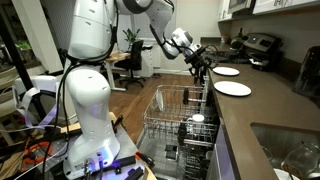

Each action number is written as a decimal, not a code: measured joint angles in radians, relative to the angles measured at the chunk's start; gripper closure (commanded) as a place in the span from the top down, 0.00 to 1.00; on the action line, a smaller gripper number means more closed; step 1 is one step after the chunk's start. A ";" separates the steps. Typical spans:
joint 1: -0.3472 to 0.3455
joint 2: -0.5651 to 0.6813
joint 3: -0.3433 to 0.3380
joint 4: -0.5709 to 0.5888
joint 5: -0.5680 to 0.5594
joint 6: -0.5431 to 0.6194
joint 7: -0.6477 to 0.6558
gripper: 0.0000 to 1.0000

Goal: Remove the plate from the dishwasher.

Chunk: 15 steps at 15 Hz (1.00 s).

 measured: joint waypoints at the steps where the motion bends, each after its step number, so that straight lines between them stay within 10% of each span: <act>1: 0.000 -0.012 0.008 -0.007 0.028 0.001 -0.028 1.00; 15: 0.030 -0.161 0.058 -0.112 0.158 0.002 -0.164 1.00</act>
